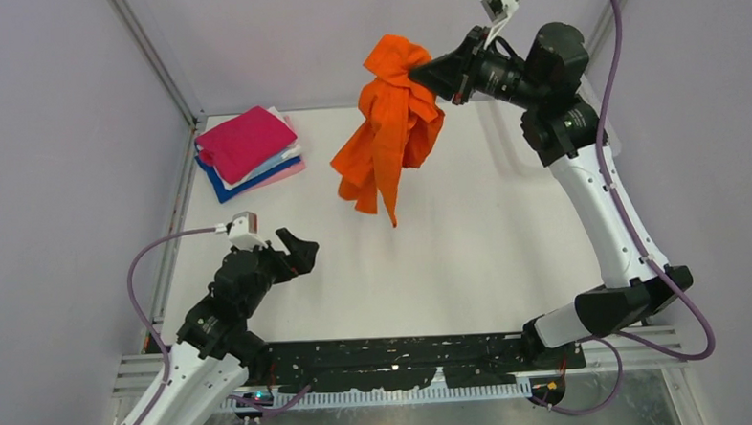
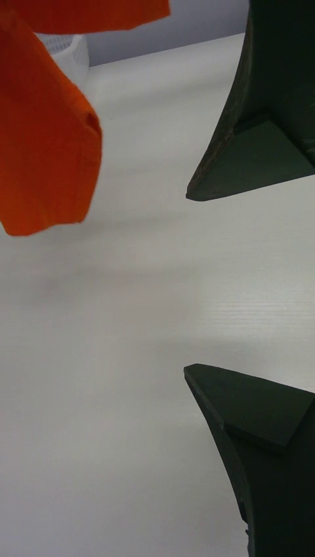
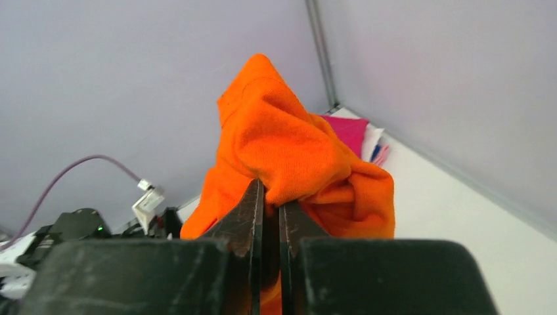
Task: Fold and stack the t-shirts
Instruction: Move the tshirt to the center of the board
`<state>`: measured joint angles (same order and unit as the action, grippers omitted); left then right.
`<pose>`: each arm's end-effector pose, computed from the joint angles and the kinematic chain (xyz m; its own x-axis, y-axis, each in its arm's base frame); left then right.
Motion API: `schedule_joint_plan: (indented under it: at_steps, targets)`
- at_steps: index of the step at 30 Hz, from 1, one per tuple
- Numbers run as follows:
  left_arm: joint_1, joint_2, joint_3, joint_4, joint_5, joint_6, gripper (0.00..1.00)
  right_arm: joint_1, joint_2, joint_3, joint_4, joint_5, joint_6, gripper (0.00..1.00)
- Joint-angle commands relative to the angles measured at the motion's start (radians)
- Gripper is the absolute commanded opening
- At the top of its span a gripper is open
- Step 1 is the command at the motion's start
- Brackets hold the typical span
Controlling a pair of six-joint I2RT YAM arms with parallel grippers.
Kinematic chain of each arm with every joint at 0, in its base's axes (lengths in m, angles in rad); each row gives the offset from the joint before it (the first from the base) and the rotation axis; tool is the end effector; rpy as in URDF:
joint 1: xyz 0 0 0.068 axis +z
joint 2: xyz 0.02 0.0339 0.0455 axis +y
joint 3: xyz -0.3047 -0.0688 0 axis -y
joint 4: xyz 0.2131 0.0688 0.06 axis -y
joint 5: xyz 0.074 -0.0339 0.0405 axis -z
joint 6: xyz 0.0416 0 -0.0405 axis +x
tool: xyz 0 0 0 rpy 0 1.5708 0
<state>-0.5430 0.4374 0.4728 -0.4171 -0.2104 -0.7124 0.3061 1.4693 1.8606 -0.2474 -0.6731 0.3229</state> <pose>0.0569 -0.0242 0.2674 -0.4632 -0.4671 -0.7532 0.0484 0.8353 -0.5477 0.2484 0.1057 0.5686 -0.1318 0.2186 -0.9669 -0.8247 0.5170 0.2293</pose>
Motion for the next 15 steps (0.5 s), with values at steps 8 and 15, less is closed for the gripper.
schedule_joint_plan:
  at_steps: [8,15]
  targets:
    - [-0.001,-0.066,-0.036,-0.091,-0.042,-0.043,1.0,-0.056,-0.225,-0.737,0.116,0.402,0.12,0.23]
    - [-0.001,0.021,-0.062,-0.09,0.051,-0.052,1.0,-0.21,-0.242,-1.037,-0.072,0.851,0.143,0.97]
